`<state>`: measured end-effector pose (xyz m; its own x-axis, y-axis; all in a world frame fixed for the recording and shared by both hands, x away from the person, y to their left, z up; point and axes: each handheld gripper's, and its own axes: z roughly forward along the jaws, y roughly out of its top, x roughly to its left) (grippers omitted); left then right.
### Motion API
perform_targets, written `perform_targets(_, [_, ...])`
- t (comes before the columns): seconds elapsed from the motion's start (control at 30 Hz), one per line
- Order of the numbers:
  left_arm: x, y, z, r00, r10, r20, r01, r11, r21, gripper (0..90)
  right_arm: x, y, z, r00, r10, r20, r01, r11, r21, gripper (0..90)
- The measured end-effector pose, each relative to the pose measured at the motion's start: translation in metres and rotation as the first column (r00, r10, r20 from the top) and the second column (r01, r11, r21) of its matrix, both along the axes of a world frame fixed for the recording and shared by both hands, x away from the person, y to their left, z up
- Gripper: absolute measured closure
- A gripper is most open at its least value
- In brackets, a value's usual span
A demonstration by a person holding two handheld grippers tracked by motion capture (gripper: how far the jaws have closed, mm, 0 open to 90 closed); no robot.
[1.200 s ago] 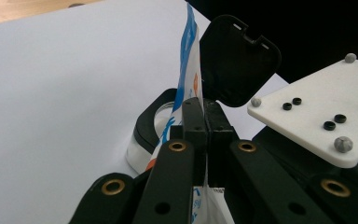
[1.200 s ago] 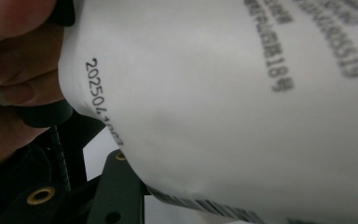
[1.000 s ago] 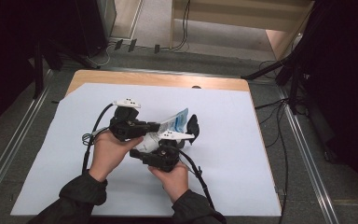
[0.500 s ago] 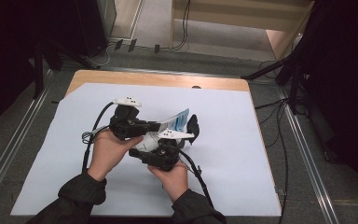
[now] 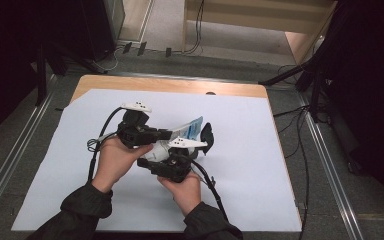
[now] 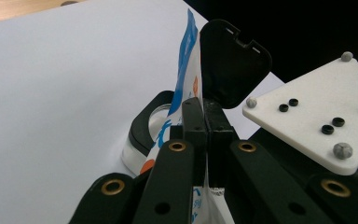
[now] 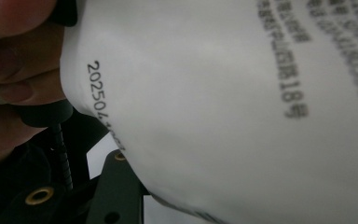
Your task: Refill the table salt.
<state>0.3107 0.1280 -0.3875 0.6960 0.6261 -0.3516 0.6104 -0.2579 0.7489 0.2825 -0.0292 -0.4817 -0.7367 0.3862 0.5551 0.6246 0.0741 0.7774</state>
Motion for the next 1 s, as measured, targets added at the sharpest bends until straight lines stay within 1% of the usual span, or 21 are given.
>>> perform_targets(0.03, [0.0005, 0.0, -0.0002, 1.0, -0.002, -0.002, 0.002, 1.0, -0.005, 90.0, 0.0002, 0.0001, 0.0002, 1.0, -0.001, -0.002, 0.001, 1.0, -0.001, 60.7])
perform_targets(0.23, [0.0015, -0.0006, 0.0004, 1.0, -0.006, -0.003, 0.006, 1.0, 0.004, 90.0, 0.001, 0.0005, 0.0001, 1.0, 0.003, -0.006, -0.003, 1.0, -0.001, 60.1])
perform_targets(0.5, [0.0022, 0.0009, 0.0026, 1.0, -0.008, -0.004, 0.008, 1.0, 0.003, 90.0, 0.0019, 0.0009, 0.0023, 1.0, 0.009, 0.0, -0.009, 1.0, -0.002, 59.3])
perform_targets(1.0, [0.0016, -0.0005, 0.0054, 0.9999, -0.011, 0.0, 0.011, 0.9999, -0.003, 90.0, 0.0023, 0.0011, 0.0043, 0.9999, 0.012, 0.002, -0.012, 1.0, 0.012, 58.2])
